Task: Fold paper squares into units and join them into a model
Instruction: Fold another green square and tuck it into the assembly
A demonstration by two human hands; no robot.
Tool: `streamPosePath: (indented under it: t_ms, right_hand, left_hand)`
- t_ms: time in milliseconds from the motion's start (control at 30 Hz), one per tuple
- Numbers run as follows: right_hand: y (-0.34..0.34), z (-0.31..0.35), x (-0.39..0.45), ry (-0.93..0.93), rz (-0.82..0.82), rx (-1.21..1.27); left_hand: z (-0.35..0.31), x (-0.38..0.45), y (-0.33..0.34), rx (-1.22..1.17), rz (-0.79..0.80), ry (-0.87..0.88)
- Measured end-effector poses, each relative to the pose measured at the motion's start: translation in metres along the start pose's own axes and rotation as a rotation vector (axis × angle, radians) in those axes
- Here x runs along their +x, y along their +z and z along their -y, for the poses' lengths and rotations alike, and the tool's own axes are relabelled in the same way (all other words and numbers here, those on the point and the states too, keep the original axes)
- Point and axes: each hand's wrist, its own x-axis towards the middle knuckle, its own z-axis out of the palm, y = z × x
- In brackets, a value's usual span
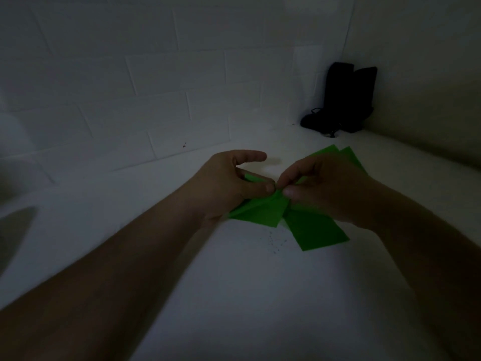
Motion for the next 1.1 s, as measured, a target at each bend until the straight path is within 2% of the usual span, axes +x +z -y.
streamPosePath:
  t_ms: [433, 600, 833, 1000, 1100]
  right_hand:
    - [0.003, -0.003, 0.002, -0.072, -0.001, -0.206]
    - [0.005, -0.005, 0.004, -0.078, -0.060, -0.150]
    - [0.003, -0.001, 0.002, 0.000, -0.047, -0.103]
    - [0.001, 0.002, 0.000, 0.051, -0.086, 0.005]
    - [-0.001, 0.006, -0.002, 0.088, -0.076, 0.106]
  left_hand:
    - [0.005, 0.005, 0.000, 0.119, -0.024, 0.024]
    - [0.004, 0.005, -0.001, 0.086, -0.020, 0.020]
    - [0.002, 0.001, 0.004, 0.064, -0.007, 0.044]
    - [0.001, 0.000, 0.008, 0.100, 0.014, 0.093]
    - [0.001, 0.001, 0.006, 0.026, 0.014, 0.069]
